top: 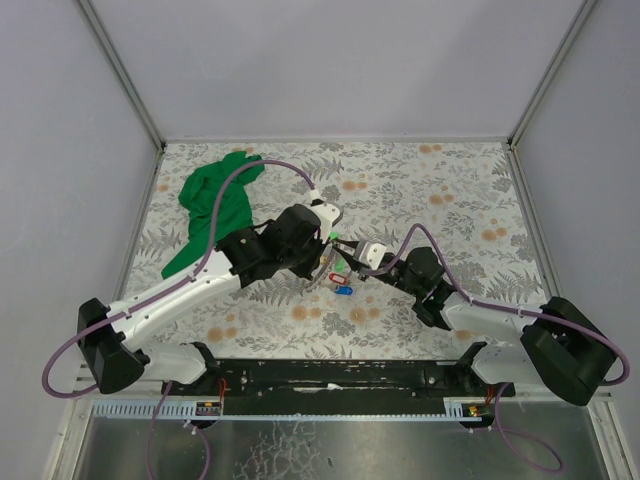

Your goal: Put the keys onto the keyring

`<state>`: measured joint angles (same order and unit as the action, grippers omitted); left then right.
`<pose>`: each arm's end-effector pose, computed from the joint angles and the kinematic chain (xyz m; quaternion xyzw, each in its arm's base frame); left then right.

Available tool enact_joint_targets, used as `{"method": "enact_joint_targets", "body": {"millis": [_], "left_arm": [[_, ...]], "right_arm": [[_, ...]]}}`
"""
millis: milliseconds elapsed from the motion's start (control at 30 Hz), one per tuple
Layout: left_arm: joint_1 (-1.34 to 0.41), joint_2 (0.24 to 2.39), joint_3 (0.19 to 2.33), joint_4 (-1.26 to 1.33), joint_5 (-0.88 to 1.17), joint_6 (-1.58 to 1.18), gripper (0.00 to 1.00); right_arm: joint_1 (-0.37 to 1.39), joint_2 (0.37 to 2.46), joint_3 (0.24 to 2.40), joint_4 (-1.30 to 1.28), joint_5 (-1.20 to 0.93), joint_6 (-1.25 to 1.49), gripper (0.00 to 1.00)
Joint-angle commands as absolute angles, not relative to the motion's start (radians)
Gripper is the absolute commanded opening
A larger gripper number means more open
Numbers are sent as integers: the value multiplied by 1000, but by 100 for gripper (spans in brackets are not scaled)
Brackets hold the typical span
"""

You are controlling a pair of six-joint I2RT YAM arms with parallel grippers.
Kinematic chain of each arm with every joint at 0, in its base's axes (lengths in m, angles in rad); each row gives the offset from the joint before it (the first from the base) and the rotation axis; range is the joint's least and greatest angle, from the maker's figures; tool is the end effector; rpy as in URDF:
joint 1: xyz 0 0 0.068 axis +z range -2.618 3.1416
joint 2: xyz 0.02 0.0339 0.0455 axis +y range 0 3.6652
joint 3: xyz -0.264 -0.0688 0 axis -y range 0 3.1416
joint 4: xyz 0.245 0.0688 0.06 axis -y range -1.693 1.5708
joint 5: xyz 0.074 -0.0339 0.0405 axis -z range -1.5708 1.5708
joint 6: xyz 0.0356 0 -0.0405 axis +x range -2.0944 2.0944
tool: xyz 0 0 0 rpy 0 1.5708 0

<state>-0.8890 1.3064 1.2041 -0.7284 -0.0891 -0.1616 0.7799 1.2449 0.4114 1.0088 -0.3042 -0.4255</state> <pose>0.1756 -0.2113 0.3222 0.3163 0.8762 -0.1453 0.3334 0.1709 0.1840 0.2414 -0.4557 0.4574 0.2293 0.7284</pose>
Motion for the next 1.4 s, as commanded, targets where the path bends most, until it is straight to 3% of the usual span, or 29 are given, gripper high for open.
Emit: {"method": "enact_joint_targets", "body": {"millis": [0, 200, 500, 967, 1367], "left_arm": [[-884, 1309, 1230, -712, -71, -175, 0], [-884, 1299, 1225, -713, -71, -173, 0], [-884, 1300, 1207, -699, -77, -171, 0], [-731, 1218, 1023, -552, 154, -225, 0], [-642, 1118, 803, -369, 276, -315, 23]], "right_arm": [[786, 1257, 459, 1092, -284, -420, 26], [786, 1260, 465, 1072, -249, -439, 23], [786, 1231, 474, 993, -262, -450, 0], [785, 1097, 470, 713, -367, -439, 0], [785, 1088, 507, 629, -513, -414, 0]]}}
